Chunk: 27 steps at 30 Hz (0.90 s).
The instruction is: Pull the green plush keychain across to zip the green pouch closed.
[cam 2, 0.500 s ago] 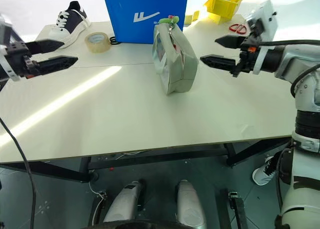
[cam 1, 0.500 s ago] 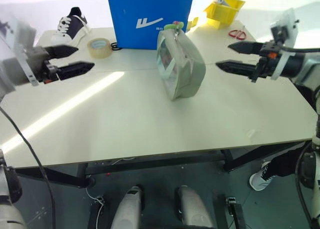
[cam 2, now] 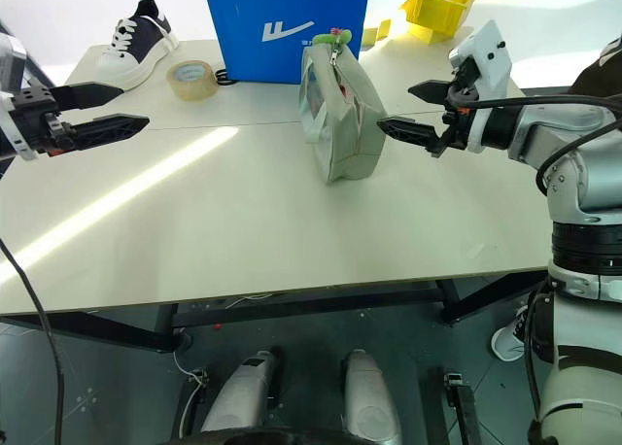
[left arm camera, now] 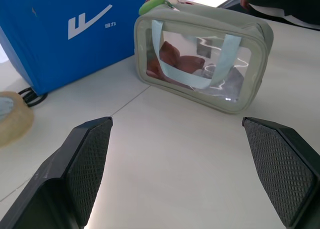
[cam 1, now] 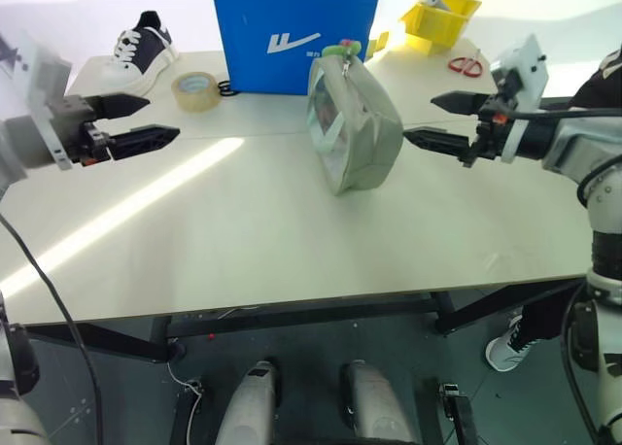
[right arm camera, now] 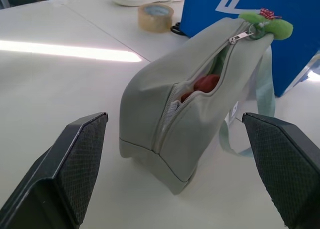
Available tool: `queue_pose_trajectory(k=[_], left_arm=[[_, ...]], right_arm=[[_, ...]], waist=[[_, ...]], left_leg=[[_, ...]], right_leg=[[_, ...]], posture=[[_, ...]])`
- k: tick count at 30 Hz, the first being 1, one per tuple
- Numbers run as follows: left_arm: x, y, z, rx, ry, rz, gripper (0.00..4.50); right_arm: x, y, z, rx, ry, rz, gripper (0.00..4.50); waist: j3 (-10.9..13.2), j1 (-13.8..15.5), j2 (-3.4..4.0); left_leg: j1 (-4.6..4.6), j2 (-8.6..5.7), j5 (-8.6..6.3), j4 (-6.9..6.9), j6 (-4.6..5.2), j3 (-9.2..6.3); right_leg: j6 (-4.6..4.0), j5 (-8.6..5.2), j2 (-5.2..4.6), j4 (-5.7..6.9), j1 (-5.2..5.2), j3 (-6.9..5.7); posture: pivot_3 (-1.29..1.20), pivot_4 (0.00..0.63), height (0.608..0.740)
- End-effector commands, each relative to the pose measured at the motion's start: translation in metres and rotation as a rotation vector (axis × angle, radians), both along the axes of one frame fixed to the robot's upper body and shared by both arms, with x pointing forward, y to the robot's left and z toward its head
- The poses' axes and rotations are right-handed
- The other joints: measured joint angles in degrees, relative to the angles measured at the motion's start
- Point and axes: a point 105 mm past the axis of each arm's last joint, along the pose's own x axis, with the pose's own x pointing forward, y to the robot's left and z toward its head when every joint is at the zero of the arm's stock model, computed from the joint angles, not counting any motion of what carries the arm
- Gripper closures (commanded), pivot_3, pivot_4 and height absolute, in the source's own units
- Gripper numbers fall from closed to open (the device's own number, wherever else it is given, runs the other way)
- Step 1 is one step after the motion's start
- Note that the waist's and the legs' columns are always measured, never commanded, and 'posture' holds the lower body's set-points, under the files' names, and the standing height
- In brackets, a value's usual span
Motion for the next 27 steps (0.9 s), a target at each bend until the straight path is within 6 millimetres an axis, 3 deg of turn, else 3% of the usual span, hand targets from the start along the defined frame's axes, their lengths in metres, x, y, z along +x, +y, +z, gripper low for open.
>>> queue_pose_trajectory(k=[1,3,10,12,15,19,22,27], left_arm=[[-0.009,-0.019,0.016,0.091,-0.085,-0.078,0.07],[-0.015,-0.033,0.021,0.119,-0.109,-0.134,0.07],[-0.034,-0.064,0.034,0.130,-0.125,-0.288,0.07],[-0.037,-0.072,0.034,0.156,-0.137,-0.313,0.07],[-0.036,-0.074,0.030,0.152,-0.134,-0.299,0.07],[-0.037,-0.069,0.024,0.160,-0.123,-0.271,0.07],[-0.038,-0.067,0.027,0.143,-0.131,-0.252,0.00],[-0.038,-0.065,0.022,0.153,-0.126,-0.230,0.00]], right_arm=[[-0.005,0.023,0.028,-0.002,-0.108,0.048,0.00],[0.001,0.037,0.033,0.011,-0.133,0.043,0.00],[0.028,0.085,0.018,-0.040,-0.199,-0.021,0.00],[0.041,0.097,0.006,-0.086,-0.221,-0.052,0.00],[0.059,0.100,-0.016,-0.150,-0.229,-0.122,0.00],[0.064,0.104,-0.028,-0.168,-0.206,-0.112,0.00],[0.066,0.101,-0.027,-0.160,-0.209,-0.118,0.82],[0.062,0.111,-0.022,-0.123,-0.217,-0.069,3.22]], waist=[[0.00,-0.16,0.01],[0.00,-0.27,0.01],[0.00,-0.10,-0.01],[0.00,-0.14,0.00],[-0.01,-0.15,-0.01],[0.00,-0.07,0.00],[0.00,-0.09,-0.01],[0.00,-0.18,-0.01]], left_leg=[[0.00,0.00,0.00,0.01,0.00,0.00],[-0.03,0.01,0.00,0.02,0.00,0.02],[-0.10,0.01,0.01,0.03,0.00,0.01],[-0.12,0.00,0.01,0.05,0.00,0.01],[-0.10,0.00,0.01,0.05,0.00,0.01],[-0.11,-0.01,0.03,0.06,-0.01,0.01],[-0.12,-0.01,0.02,0.06,-0.01,0.00],[-0.10,-0.01,0.02,0.06,-0.01,0.00]], right_leg=[[0.00,0.00,0.00,0.01,0.00,0.00],[-0.02,0.01,0.01,0.03,-0.07,0.03],[0.00,0.02,0.03,0.06,-0.15,0.03],[0.00,0.02,0.03,0.09,-0.17,0.03],[0.00,0.02,0.04,0.10,-0.17,0.03],[0.00,0.03,0.04,0.11,-0.17,0.03],[0.01,0.03,0.05,0.13,-0.17,0.03],[0.01,0.03,0.05,0.19,-0.17,0.03]], posture=[[0.00,0.150,0.740],[0.00,0.150,0.740],[0.00,0.150,0.740],[0.00,0.150,0.740],[0.00,0.150,0.740],[0.00,0.150,0.740],[0.00,0.150,0.740],[0.00,0.150,0.740]])
